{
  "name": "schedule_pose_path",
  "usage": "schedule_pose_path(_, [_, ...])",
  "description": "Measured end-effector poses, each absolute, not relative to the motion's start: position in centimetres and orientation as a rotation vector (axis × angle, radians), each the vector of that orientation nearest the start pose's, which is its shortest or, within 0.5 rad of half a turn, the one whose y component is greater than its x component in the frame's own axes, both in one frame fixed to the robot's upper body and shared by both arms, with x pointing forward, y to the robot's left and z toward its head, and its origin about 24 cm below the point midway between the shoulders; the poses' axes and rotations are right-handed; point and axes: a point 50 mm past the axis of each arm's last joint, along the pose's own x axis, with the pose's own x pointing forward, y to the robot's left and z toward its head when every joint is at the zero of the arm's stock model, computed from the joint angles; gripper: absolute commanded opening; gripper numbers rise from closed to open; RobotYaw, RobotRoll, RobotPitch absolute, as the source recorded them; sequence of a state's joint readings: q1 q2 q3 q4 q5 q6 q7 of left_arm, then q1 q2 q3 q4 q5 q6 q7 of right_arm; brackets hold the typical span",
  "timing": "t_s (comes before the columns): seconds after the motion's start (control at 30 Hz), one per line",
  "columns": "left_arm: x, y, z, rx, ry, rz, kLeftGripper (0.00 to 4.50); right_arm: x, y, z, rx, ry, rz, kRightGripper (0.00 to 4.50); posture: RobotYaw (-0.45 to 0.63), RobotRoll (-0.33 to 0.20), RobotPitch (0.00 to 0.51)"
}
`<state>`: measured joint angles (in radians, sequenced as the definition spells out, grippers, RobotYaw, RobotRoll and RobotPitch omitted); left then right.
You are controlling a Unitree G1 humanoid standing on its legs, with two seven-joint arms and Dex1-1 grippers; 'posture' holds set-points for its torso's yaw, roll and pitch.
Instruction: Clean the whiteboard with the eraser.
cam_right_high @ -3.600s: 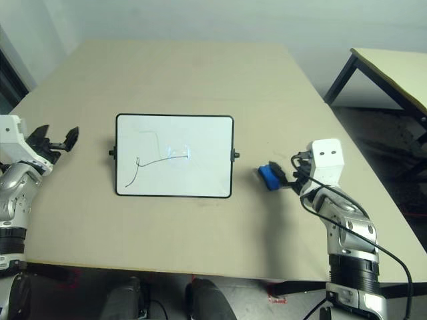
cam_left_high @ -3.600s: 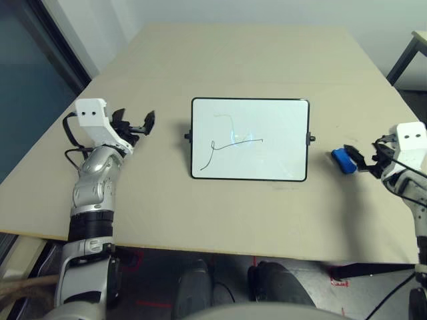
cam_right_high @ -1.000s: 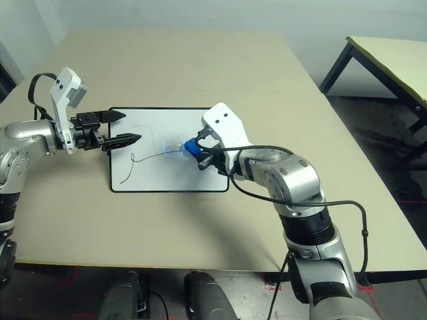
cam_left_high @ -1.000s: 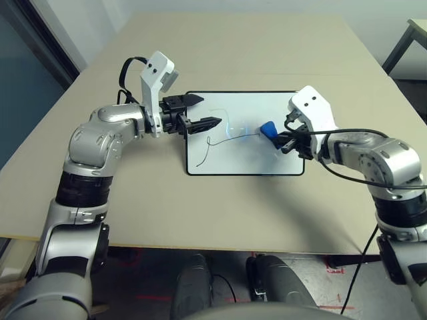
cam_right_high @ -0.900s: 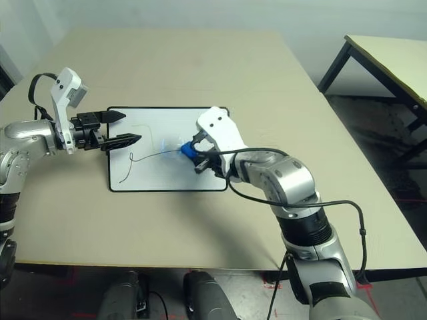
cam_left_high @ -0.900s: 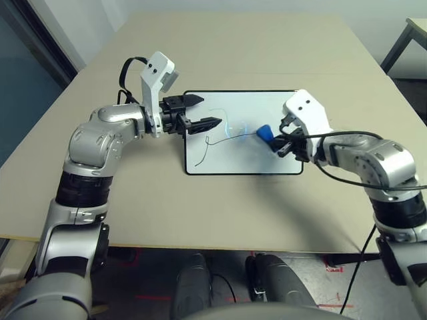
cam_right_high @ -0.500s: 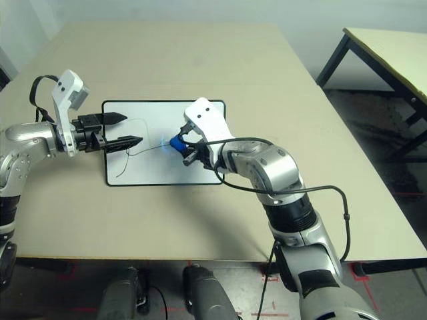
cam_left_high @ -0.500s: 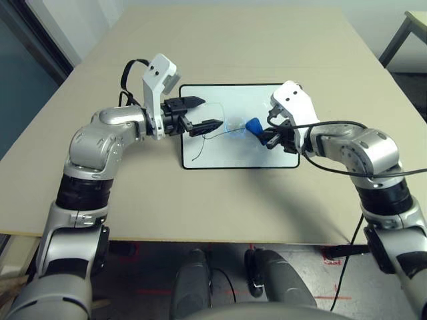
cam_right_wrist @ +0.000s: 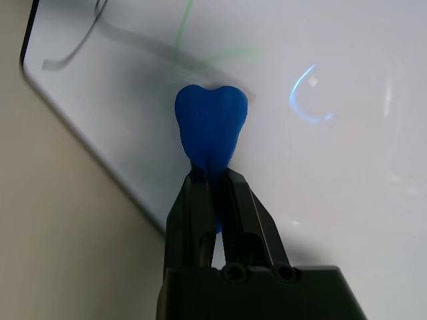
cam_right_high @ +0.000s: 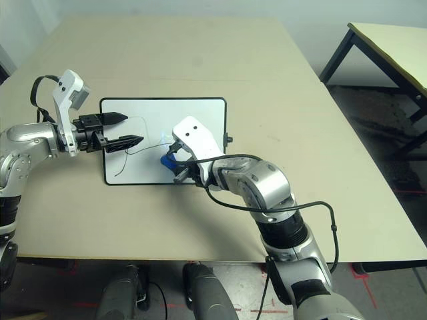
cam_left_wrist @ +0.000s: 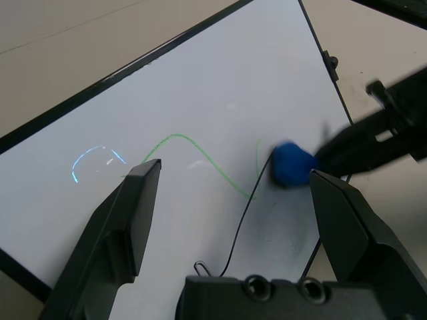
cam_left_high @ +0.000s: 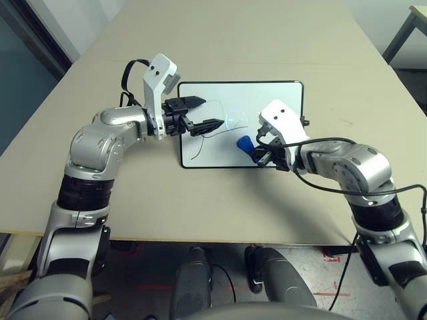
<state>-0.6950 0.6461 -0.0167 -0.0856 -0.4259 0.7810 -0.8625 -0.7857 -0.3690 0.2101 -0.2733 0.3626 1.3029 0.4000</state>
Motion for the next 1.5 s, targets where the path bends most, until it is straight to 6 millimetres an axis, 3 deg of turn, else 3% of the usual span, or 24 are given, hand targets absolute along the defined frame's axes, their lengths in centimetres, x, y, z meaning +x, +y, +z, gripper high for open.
schedule_pose_path(0.1, [31.4, 17.3, 21.6, 0.241, 0.136, -0.932, 4.50, 31.6, -9.4, 20.7, -0.273, 0.337, 0.685, 0.06, -0.14, 0.000, 0.159])
schedule_pose_path(0.2, [31.3, 17.2, 21.5, 0.240, 0.134, -0.934, 4.50, 31.7, -9.4, 20.8, -0.269, 0.329, 0.683, 0.06, -0.14, 0.000, 0.158])
schedule_pose_path(0.43, [31.3, 17.0, 21.6, 0.237, 0.126, -0.936, 4.50, 29.3, -8.5, 17.9, -0.271, 0.441, 0.758, 0.06, -0.14, 0.000, 0.160])
schedule_pose_path(0.57, [31.3, 17.0, 21.6, 0.235, 0.125, -0.937, 4.50, 29.0, -8.3, 17.6, -0.269, 0.457, 0.773, 0.06, -0.14, 0.000, 0.164])
schedule_pose_path(0.77, [31.0, 17.2, 21.4, 0.240, 0.149, -0.941, 4.50, 31.4, -8.0, 20.0, -0.277, 0.345, 0.728, 0.06, -0.14, 0.000, 0.165])
schedule_pose_path(0.9, [30.3, 18.4, 20.7, 0.267, 0.231, -0.936, 4.50, 31.7, -7.6, 20.6, -0.274, 0.308, 0.732, 0.06, -0.13, 0.000, 0.169])
schedule_pose_path(1.13, [29.5, 18.9, 21.2, 0.315, 0.265, -0.943, 4.50, 29.0, -6.3, 17.7, -0.274, 0.419, 0.841, 0.06, -0.12, 0.000, 0.171])
schedule_pose_path(1.23, [29.5, 18.9, 21.2, 0.317, 0.267, -0.942, 4.50, 28.6, -6.0, 17.4, -0.287, 0.432, 0.862, 0.06, -0.11, 0.000, 0.172])
schedule_pose_path(1.37, [29.4, 19.3, 21.4, 0.330, 0.271, -0.931, 4.50, 30.2, -6.1, 18.3, -0.294, 0.395, 0.823, 0.06, -0.11, 0.000, 0.172])
schedule_pose_path(1.5, [29.4, 19.5, 21.5, 0.337, 0.277, -0.927, 4.50, 32.4, -6.5, 20.7, -0.287, 0.286, 0.765, 0.06, -0.11, 0.000, 0.170])
